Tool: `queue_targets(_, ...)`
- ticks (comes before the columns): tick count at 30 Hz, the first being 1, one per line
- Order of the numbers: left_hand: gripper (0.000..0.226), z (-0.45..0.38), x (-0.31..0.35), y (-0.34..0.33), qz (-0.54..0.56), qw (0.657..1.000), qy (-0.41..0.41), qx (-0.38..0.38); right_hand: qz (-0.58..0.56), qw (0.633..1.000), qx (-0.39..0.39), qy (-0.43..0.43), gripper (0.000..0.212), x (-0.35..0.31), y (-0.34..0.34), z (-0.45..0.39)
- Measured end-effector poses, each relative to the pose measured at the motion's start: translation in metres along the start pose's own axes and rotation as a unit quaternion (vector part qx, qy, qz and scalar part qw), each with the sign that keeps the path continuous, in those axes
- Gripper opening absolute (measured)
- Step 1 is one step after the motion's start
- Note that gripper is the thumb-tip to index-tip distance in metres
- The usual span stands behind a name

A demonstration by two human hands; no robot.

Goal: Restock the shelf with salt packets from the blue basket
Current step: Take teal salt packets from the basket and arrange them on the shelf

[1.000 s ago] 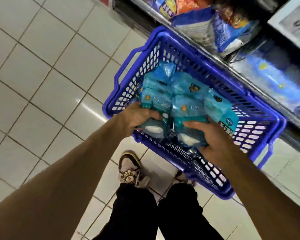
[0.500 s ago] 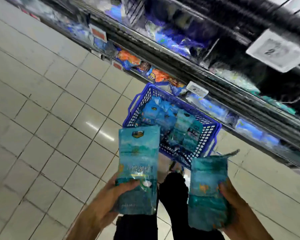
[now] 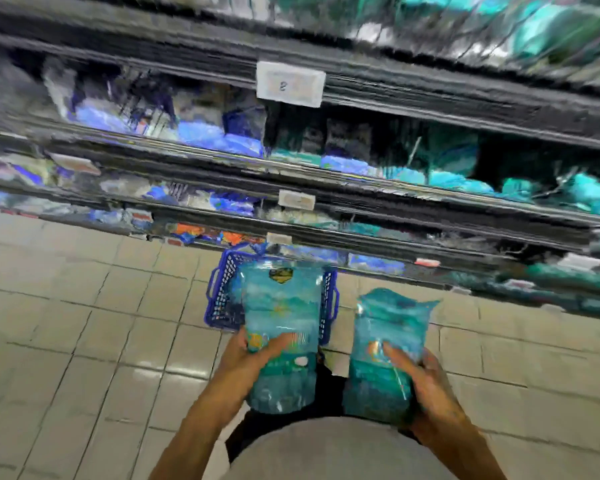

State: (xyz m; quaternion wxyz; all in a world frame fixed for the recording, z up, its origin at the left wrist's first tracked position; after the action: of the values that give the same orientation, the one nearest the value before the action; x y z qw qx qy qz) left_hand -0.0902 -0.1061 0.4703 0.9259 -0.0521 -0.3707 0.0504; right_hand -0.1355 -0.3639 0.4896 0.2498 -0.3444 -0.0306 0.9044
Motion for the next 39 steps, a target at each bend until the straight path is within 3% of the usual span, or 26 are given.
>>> queue_targets(9,0.067,0.010,0.036,-0.119,-0.165,0.973,-0.008,-0.160,-0.147,0.970,0.145,0.130,0.044,-0.020,0.088,0.090)
queue_targets(16,0.067,0.018,0.028,-0.251,-0.287,0.924,-0.043,-0.248,-0.247,0.912,0.265,0.195,0.050,-0.015,0.179,0.151)
queue_targets(21,0.076,0.044,-0.004,-0.368,-0.328,0.885,-0.057,-0.325,-0.316,0.861,0.322,0.235,0.040,-0.020,0.268,0.190)
queue_targets(28,0.074,0.095,-0.056,-0.525,-0.317,0.858,-0.068,-0.398,-0.308,0.846,0.350,0.257,0.044,-0.048,0.418,0.229)
queue_targets(31,0.076,0.109,-0.065,-0.580,-0.298,0.866,-0.077,-0.394,-0.309,0.846,0.344,0.265,0.042,-0.068,0.470,0.239)
queue_targets(36,0.054,0.118,-0.062,-0.660,-0.288,0.865,-0.083,-0.403,-0.299,0.857,0.312,0.279,0.049,-0.120,0.531,0.235)
queue_targets(39,0.054,0.116,-0.046,-0.702,-0.271,0.869,-0.096,-0.402,-0.279,0.865,0.296,0.293,0.054,-0.163,0.561,0.227)
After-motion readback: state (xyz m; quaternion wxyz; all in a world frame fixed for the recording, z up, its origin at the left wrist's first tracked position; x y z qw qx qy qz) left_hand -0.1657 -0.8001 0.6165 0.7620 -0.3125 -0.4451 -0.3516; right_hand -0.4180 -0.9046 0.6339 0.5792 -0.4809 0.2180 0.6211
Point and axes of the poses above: each hand's wrist, its own z-axis away from the middle knuckle, its own y-axis out of the back of the hand, x = y × z, the point moved 10 cm from there along -z, towards the middle knuckle, and after that the axes turned 1 degree about y, right-handed, at the moved point
